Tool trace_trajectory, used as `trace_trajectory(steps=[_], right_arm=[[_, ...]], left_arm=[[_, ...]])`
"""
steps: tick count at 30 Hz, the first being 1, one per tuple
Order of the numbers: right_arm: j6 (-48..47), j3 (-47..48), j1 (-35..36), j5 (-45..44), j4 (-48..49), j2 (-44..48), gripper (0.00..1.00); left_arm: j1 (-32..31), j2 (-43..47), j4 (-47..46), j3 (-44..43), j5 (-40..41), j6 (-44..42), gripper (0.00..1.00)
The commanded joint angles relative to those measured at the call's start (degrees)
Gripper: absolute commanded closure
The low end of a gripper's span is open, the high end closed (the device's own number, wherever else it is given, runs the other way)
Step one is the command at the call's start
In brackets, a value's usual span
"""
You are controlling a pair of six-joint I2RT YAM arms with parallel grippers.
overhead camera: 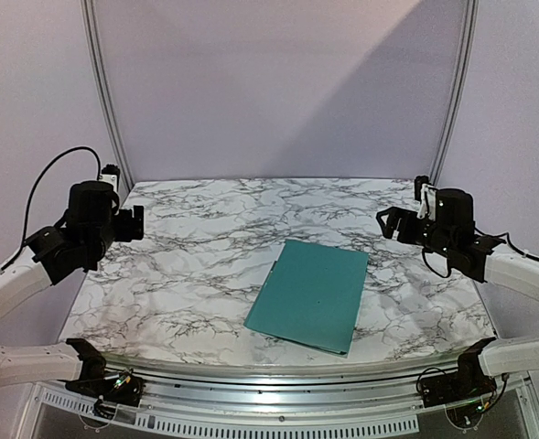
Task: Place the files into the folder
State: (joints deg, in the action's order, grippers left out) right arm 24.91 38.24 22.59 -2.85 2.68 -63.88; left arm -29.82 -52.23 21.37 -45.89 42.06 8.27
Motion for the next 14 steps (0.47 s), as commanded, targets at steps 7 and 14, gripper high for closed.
trace_trajectory(steps=[7,14], right_arm=[[1.15,-0.77,-0.14,0.81,2.25,0.73,0.01],[0.98,-0.68,-0.09,1.04,1.91,0.38,0.01]], left_arm=[[2.03,0.01,-1.28,1.33,-4.39,-1.15,0.01],[2.31,0.39,-1.24,1.57,-4.73,-1.15,0.01]])
